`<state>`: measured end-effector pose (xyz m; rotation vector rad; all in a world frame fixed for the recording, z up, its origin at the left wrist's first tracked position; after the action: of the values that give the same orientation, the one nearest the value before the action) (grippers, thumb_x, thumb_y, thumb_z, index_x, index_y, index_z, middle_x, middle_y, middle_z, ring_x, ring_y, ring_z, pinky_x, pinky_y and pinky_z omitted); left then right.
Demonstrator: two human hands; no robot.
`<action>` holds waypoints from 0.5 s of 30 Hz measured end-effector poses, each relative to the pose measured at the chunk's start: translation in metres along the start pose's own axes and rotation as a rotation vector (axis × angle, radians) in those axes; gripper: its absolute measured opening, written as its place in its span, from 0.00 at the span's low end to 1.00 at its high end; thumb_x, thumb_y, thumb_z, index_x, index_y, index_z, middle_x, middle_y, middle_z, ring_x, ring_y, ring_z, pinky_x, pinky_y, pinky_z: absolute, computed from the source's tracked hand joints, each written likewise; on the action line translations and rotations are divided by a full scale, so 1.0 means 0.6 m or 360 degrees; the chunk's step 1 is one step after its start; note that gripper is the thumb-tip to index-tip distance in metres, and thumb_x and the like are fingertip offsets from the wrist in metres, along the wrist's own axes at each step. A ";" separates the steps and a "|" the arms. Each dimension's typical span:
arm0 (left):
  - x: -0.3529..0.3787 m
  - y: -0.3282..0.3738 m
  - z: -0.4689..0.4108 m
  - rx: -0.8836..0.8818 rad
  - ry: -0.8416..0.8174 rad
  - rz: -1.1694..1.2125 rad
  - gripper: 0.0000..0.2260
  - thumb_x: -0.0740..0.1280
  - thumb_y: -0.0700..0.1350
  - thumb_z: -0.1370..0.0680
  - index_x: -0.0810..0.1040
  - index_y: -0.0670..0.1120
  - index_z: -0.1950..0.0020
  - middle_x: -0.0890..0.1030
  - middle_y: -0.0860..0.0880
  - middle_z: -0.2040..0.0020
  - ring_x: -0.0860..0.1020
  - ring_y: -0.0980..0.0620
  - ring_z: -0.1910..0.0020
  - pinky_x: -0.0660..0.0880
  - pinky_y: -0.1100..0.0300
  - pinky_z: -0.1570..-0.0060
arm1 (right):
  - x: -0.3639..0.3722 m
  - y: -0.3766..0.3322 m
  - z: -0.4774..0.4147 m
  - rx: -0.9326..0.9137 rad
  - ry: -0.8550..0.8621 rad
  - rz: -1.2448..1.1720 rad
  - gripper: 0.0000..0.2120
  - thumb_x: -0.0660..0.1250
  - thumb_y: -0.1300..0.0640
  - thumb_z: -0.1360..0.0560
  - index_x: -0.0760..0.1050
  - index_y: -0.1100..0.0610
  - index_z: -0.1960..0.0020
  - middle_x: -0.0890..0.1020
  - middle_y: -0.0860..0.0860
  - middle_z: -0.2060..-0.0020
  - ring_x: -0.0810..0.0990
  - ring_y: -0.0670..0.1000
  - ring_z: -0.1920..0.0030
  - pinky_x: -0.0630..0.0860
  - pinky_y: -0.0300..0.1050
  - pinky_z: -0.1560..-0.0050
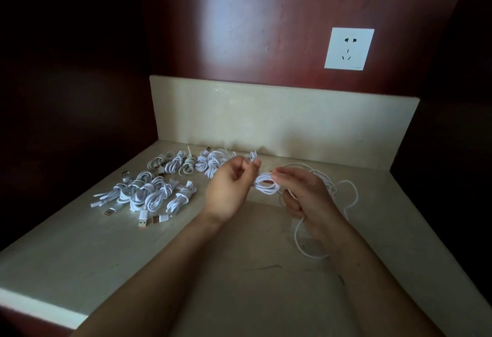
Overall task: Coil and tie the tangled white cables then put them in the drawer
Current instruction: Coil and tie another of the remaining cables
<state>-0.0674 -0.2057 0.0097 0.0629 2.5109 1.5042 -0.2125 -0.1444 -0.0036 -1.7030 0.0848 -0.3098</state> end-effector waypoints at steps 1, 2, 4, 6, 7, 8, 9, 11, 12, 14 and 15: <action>-0.008 -0.002 -0.003 0.0002 0.0033 -0.0003 0.17 0.63 0.65 0.28 0.70 0.54 0.70 0.69 0.55 0.75 0.66 0.53 0.72 0.66 0.55 0.64 | -0.004 0.001 -0.001 0.0002 0.0015 0.0036 0.04 0.69 0.63 0.25 0.80 0.61 0.51 0.68 0.53 0.75 0.59 0.44 0.81 0.54 0.33 0.79; -0.015 -0.006 -0.006 0.0001 0.0060 -0.0006 0.18 0.63 0.65 0.29 0.70 0.54 0.70 0.70 0.55 0.75 0.66 0.53 0.72 0.67 0.54 0.63 | -0.007 0.001 -0.001 0.0009 0.0014 0.0077 0.05 0.68 0.63 0.24 0.79 0.63 0.49 0.68 0.53 0.74 0.60 0.45 0.80 0.54 0.33 0.79; -0.024 -0.013 -0.010 -0.0016 0.0077 -0.0034 0.18 0.63 0.66 0.30 0.71 0.54 0.70 0.70 0.56 0.76 0.67 0.53 0.73 0.67 0.54 0.63 | -0.009 0.000 0.000 0.0019 -0.0022 0.0168 0.05 0.67 0.63 0.24 0.79 0.63 0.49 0.75 0.52 0.72 0.60 0.45 0.80 0.55 0.33 0.79; -0.025 -0.017 -0.011 -0.0040 0.0072 -0.0106 0.18 0.63 0.67 0.30 0.71 0.54 0.70 0.71 0.55 0.76 0.68 0.52 0.72 0.70 0.50 0.63 | -0.008 -0.002 0.002 0.0025 -0.0035 0.0296 0.03 0.68 0.62 0.23 0.80 0.60 0.54 0.79 0.51 0.69 0.61 0.44 0.80 0.55 0.33 0.79; -0.025 -0.019 -0.010 -0.0050 0.0071 -0.0142 0.18 0.63 0.67 0.30 0.71 0.54 0.69 0.71 0.55 0.75 0.68 0.52 0.72 0.71 0.48 0.63 | -0.009 -0.005 0.002 -0.0002 -0.0012 0.0398 0.04 0.69 0.61 0.24 0.80 0.59 0.56 0.79 0.51 0.70 0.62 0.44 0.80 0.57 0.34 0.79; -0.026 -0.020 -0.010 -0.0055 0.0072 -0.0171 0.18 0.63 0.67 0.30 0.72 0.54 0.68 0.72 0.56 0.75 0.69 0.52 0.72 0.73 0.48 0.62 | -0.012 -0.009 0.001 -0.0053 0.0023 0.0510 0.05 0.69 0.61 0.25 0.81 0.57 0.59 0.78 0.50 0.71 0.64 0.43 0.80 0.59 0.35 0.79; -0.026 -0.019 -0.010 -0.0058 0.0072 -0.0185 0.18 0.63 0.67 0.30 0.72 0.54 0.68 0.72 0.56 0.75 0.70 0.52 0.72 0.73 0.48 0.62 | -0.014 -0.014 0.000 -0.0121 0.0063 0.0599 0.07 0.70 0.61 0.25 0.81 0.56 0.62 0.78 0.49 0.73 0.66 0.42 0.79 0.61 0.34 0.78; -0.024 -0.017 -0.009 -0.0071 0.0053 -0.0182 0.17 0.63 0.66 0.30 0.72 0.55 0.69 0.72 0.56 0.75 0.69 0.53 0.72 0.72 0.51 0.63 | -0.016 -0.029 0.000 -0.0292 0.0120 0.0677 0.10 0.70 0.62 0.26 0.81 0.55 0.66 0.79 0.47 0.74 0.70 0.41 0.76 0.65 0.33 0.72; -0.021 -0.015 -0.010 -0.0081 0.0027 -0.0172 0.17 0.64 0.65 0.29 0.72 0.54 0.69 0.71 0.56 0.76 0.69 0.53 0.72 0.71 0.53 0.63 | -0.014 -0.036 0.000 -0.0377 0.0131 0.0666 0.11 0.70 0.64 0.26 0.81 0.55 0.66 0.80 0.47 0.73 0.73 0.41 0.73 0.67 0.34 0.69; -0.011 -0.013 -0.009 -0.0113 -0.0055 -0.0068 0.19 0.68 0.56 0.24 0.70 0.50 0.72 0.68 0.56 0.77 0.66 0.53 0.73 0.67 0.57 0.66 | -0.011 -0.044 0.002 -0.0491 0.0141 0.0594 0.11 0.68 0.67 0.27 0.80 0.58 0.65 0.80 0.46 0.72 0.75 0.40 0.70 0.68 0.32 0.66; -0.005 -0.011 -0.008 -0.0131 -0.0098 0.0005 0.20 0.68 0.49 0.22 0.67 0.50 0.72 0.67 0.57 0.78 0.65 0.54 0.74 0.65 0.58 0.67 | -0.010 -0.045 0.002 -0.0518 0.0146 0.0562 0.10 0.68 0.68 0.26 0.80 0.59 0.64 0.79 0.46 0.72 0.75 0.40 0.70 0.68 0.31 0.66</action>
<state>-0.0648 -0.2136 0.0066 0.0982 2.3996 1.5805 -0.2213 -0.1374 0.0218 -1.9538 0.5215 -0.1126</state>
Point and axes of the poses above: each hand's wrist, its own z-axis away from the middle knuckle, its own x-axis out of the palm, y = z × x, the point moved 9 cm from there along -z, towards the middle knuckle
